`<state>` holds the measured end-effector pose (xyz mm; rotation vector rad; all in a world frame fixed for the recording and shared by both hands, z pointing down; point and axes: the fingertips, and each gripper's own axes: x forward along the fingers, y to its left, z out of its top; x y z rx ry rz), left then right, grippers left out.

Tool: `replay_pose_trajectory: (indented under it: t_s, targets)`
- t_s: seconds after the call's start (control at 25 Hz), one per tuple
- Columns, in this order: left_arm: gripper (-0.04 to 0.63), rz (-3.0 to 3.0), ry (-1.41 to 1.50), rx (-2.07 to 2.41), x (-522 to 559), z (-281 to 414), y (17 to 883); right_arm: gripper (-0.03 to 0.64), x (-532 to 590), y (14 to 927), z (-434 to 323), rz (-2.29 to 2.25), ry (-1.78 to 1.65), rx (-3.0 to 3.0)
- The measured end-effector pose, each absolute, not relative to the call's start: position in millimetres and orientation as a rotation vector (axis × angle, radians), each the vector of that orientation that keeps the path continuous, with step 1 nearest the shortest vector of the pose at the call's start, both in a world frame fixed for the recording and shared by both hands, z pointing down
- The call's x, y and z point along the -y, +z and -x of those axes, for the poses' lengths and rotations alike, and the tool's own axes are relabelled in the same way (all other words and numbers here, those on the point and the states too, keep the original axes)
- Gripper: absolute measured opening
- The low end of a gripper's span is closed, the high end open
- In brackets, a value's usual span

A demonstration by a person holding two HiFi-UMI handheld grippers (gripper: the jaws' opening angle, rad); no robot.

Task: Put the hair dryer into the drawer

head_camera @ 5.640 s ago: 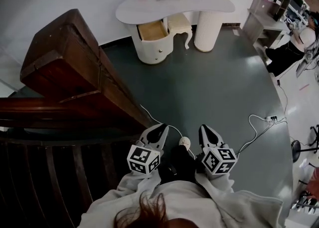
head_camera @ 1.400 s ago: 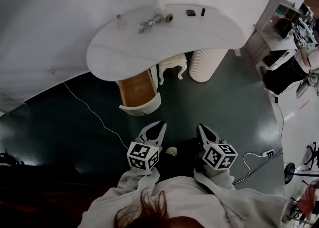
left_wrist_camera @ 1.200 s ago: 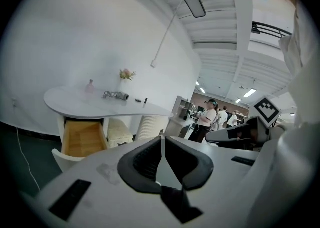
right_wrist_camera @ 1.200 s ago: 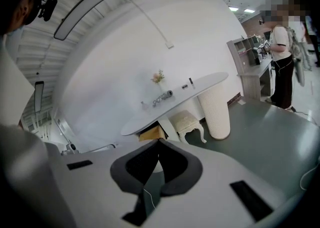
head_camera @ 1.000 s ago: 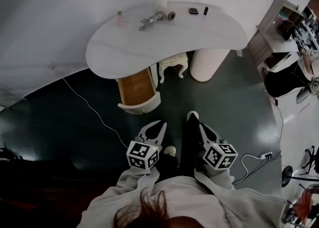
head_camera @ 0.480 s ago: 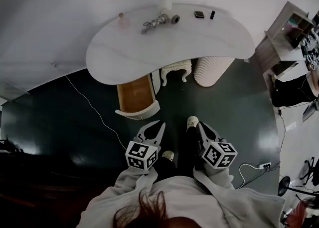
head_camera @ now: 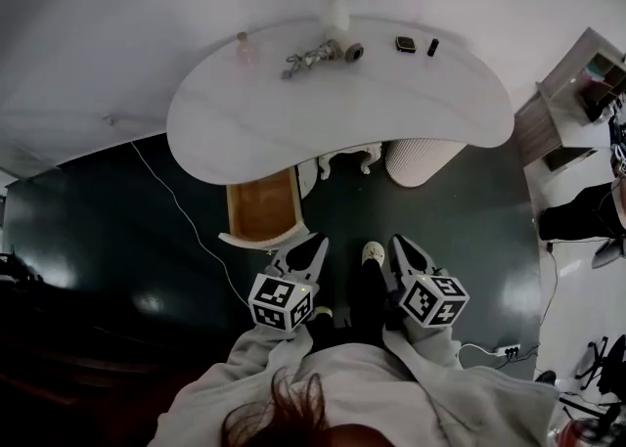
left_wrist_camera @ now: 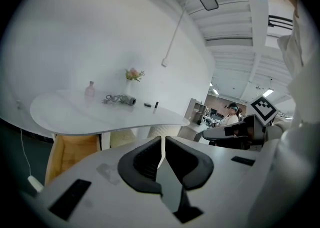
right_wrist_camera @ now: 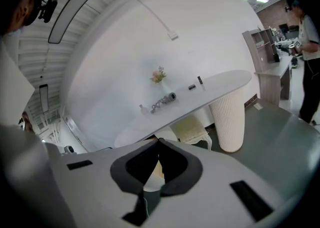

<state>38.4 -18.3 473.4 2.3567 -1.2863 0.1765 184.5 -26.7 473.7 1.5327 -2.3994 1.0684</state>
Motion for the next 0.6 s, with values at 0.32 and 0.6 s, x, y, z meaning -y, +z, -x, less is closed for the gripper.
replay_pose_trajectory:
  t_s: [0.32, 0.6]
  targets:
    - [0.032, -2.356, 0.168, 1.293, 69, -70, 467, 0.049, 79, 469, -213, -1.515, 1.067, 2.416]
    - [0.032, -2.336, 0.165, 1.309, 110, -91, 464, 0.049, 120, 467, -235, -1.49, 1.076, 2.42]
